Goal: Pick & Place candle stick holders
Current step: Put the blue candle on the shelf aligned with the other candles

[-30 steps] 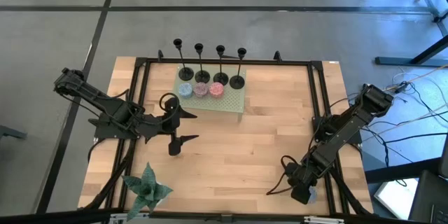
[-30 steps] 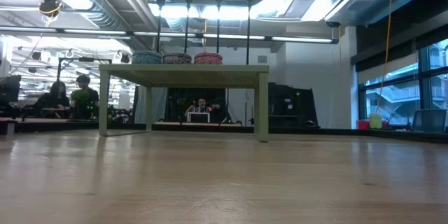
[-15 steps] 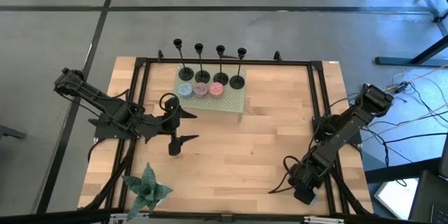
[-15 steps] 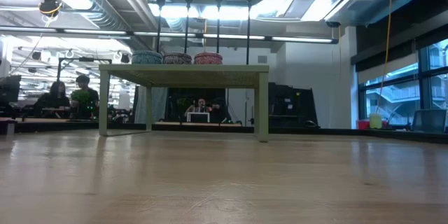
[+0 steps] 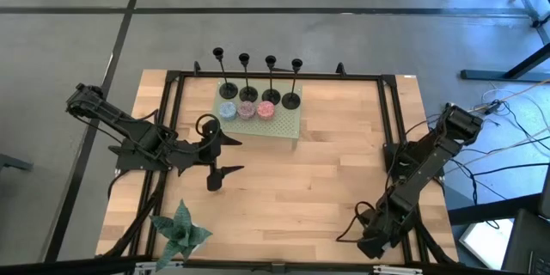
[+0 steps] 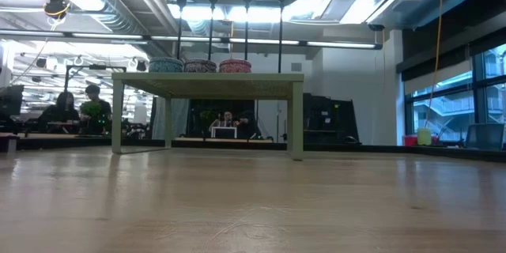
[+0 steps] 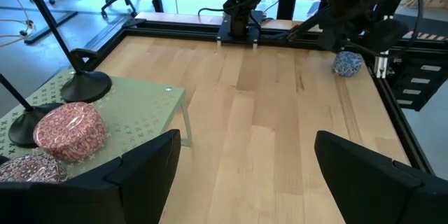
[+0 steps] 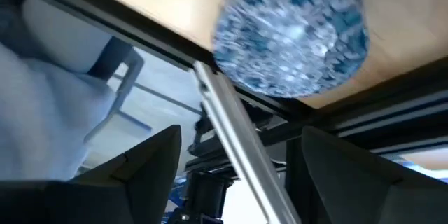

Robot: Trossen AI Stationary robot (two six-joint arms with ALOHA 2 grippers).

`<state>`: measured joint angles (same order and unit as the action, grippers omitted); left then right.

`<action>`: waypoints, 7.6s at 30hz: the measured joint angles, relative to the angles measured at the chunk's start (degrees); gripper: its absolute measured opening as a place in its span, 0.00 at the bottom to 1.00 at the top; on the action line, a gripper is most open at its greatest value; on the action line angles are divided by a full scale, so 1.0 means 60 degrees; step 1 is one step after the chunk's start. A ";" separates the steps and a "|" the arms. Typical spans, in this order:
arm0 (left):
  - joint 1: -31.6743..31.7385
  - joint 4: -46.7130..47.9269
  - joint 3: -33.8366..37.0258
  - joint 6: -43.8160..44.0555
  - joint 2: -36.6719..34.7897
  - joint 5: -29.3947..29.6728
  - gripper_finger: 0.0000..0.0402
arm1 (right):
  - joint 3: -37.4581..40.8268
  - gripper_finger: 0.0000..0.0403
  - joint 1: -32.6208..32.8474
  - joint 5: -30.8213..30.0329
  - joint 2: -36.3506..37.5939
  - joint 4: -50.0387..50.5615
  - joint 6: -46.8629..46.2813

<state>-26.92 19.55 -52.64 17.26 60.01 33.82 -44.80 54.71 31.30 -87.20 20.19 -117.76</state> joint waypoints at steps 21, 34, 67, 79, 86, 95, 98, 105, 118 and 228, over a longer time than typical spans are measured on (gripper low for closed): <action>0.0000 0.0007 0.0000 0.0002 0.0000 -0.0062 0.81 | 0.0004 0.74 0.0140 -0.0866 -0.1158 0.0635 -0.0811; 0.0000 0.0004 0.0000 0.0001 0.0000 -0.0066 0.81 | 0.0004 0.74 0.0034 -0.1761 -0.1139 0.0821 -0.0809; 0.0003 0.0004 0.0000 -0.0085 0.0000 -0.0051 0.81 | -0.0854 0.74 0.0019 -0.4259 -0.1174 0.3773 -0.0009; 0.0000 0.0000 0.0000 -0.0080 0.0000 -0.0055 0.81 | -0.1821 0.74 -0.0017 -0.5156 -0.1150 0.5621 0.0209; 0.0002 0.0000 0.0000 -0.0076 0.0000 -0.0058 0.81 | -0.1821 0.74 -0.0246 -0.5769 -0.1149 0.5364 0.0569; 0.0000 -0.0004 0.0000 -0.0076 0.0000 -0.0058 0.81 | -0.1832 0.74 -0.0673 -0.6338 -0.1143 0.5367 0.1066; 0.0003 -0.0004 0.0000 -0.0076 0.0000 -0.0062 0.81 | -0.1832 0.74 -0.0835 -0.6337 -0.1143 0.5584 0.1289; 0.0001 -0.0003 0.0000 -0.0076 0.0000 -0.0062 0.81 | -0.1832 0.74 -0.1164 -0.6318 -0.1132 0.5676 0.1498; 0.0000 -0.0004 0.0000 -0.0076 0.0000 -0.0059 0.81 | -0.2506 0.74 -0.1216 -0.6289 -0.1125 0.6461 0.1950; 0.0000 0.0616 0.0000 0.0228 -0.0001 -0.0732 0.81 | -0.1996 0.90 -0.2366 -0.4512 -0.1143 0.6666 0.3444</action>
<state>-26.92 23.24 -52.64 18.62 60.00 29.43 -56.77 40.51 4.23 -94.06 60.19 -97.10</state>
